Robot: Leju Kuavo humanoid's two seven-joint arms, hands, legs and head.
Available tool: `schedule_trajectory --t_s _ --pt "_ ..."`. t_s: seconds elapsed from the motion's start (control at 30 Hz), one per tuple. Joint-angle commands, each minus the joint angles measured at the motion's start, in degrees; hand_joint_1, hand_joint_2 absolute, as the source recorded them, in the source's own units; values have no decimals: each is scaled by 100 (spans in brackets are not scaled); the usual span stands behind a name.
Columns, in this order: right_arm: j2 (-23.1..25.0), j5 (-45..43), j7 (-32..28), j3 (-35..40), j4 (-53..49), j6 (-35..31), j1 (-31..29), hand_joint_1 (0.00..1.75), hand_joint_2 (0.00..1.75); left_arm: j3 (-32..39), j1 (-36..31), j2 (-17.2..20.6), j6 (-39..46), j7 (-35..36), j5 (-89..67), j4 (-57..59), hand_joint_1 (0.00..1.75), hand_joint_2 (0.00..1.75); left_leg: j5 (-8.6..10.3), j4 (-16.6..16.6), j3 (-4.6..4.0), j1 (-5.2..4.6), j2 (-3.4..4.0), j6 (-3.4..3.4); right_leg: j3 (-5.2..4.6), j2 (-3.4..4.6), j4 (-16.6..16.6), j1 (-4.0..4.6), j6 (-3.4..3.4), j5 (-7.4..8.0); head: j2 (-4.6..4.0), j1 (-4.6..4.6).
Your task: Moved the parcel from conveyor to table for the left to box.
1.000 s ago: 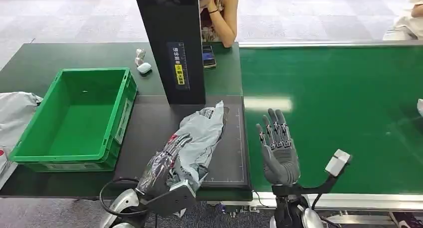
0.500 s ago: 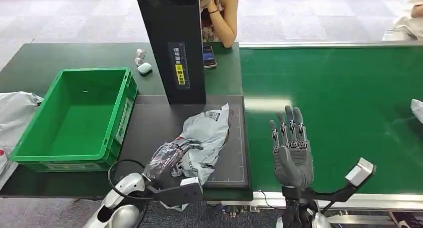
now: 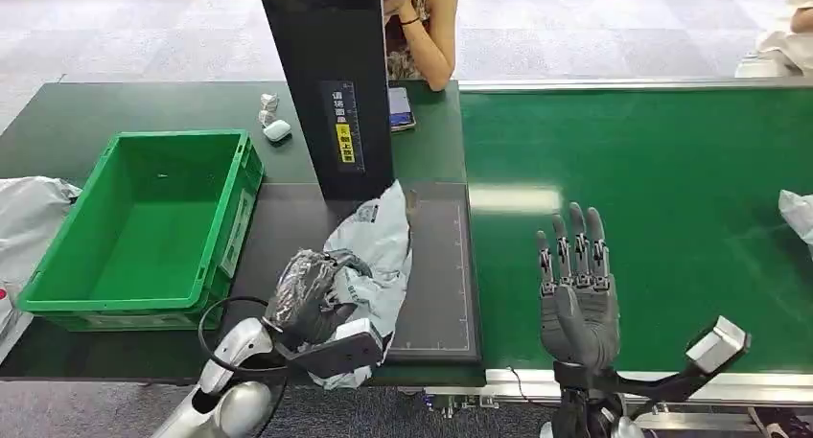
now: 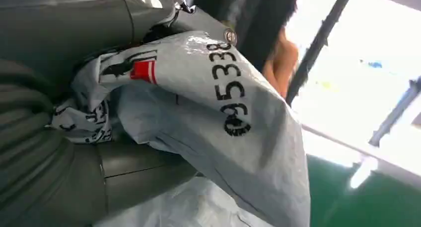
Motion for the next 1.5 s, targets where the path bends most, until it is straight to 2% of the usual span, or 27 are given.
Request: schedule_trajectory --t_s 0.03,0.27,0.37,0.43,0.47,0.5,0.6,0.77,0.8,0.93,1.07,1.23,1.27,1.37,1.43,1.47,1.5 --pt "-34 9 -20 -85 110 -62 96 0 175 1422 125 -213 1186 -141 -48 -1032 175 175 -7 -1 14 4 4 1 14 7 -4 4 3 -4 0 0" --pt "-73 -9 -30 -7 257 -24 149 0 175 2459 161 -114 1915 -703 639 -1245 175 175 -3 -6 13 3 6 0 12 8 -6 3 1 -1 0 -2" --pt "-44 -28 -56 6 191 20 246 0 175 2854 95 -89 1969 -653 681 -1171 175 175 -5 -11 24 3 7 1 22 9 -9 3 1 -3 0 -2" --pt "-29 -29 -65 -2 142 54 268 0 175 3106 -157 -73 1771 -358 558 -893 175 175 -5 -15 29 2 5 1 28 8 -12 2 2 -4 0 -2" --pt "-17 -29 -65 -23 141 68 246 0 175 3225 -393 -73 1454 50 375 -627 175 175 -7 -20 43 3 3 2 42 7 -17 3 3 -7 0 0" --pt "-7 -28 -61 -46 149 81 203 0 175 3309 -658 -67 1268 243 287 -328 175 175 0 -3 7 4 -5 -1 9 -4 -1 4 0 -2 0 -2" --pt "48 -37 59 -98 216 157 16 0 175 3518 -1451 -34 678 775 37 785 175 175 8 -2 7 3 -24 -1 12 -22 0 3 0 -2 0 0" --pt "237 -9 263 -167 249 258 -133 0 175 3802 -2260 201 511 881 -170 2556 175 175 14 -6 11 0 -10 -6 11 -12 1 0 -6 7 0 -4" --pt "255 2 286 -178 254 266 -157 0 175 3778 -2464 305 348 1126 -304 3016 175 175 17 -12 19 2 -10 -7 19 -11 -5 2 -9 11 0 0" --pt "268 33 354 -216 239 295 -167 0 175 3799 -3470 488 544 1271 -633 4907 175 175 24 -7 18 5 -23 -16 18 -20 1 4 -15 10 0 0" --pt "265 33 373 -208 282 310 -192 0 175 3882 -3933 585 729 1402 -881 5707 175 175 20 -1 6 8 -10 -16 3 -7 8 5 -17 13 0 0" --pt "284 36 412 -205 262 263 -218 0 175 3897 -4121 641 676 1720 -1154 6169 175 175 17 -4 12 9 -2 -15 9 1 6 5 -17 12 0 0" --pt "289 45 420 -207 246 243 -215 0 175 3886 -4133 629 709 1745 -1200 6200 2 175 18 -3 7 7 -4 -15 4 0 8 4 -17 13 0 0" --pt "282 61 436 -208 220 214 -182 0 175 3971 -4145 546 725 1620 -1167 6187 0 175 18 -2 4 6 -1 -15 0 2 8 5 -17 14 0 -2" --pt "284 94 390 -237 135 132 -88 0 175 4137 -3743 363 986 897 -707 5336 0 175 19 -3 4 8 -4 -15 2 -2 4 7 -17 15 0 -2" --pt "277 94 389 -236 117 134 -72 0 175 4128 -3662 346 963 926 -691 5173 0 175 19 -2 0 7 -6 -15 -2 -3 5 6 -17 14 0 2" --pt "283 103 367 -252 82 102 -39 0 175 4215 -3268 228 1074 589 -320 4356 0 175 18 -5 10 8 -9 -13 9 -5 0 6 -15 13 0 -2"
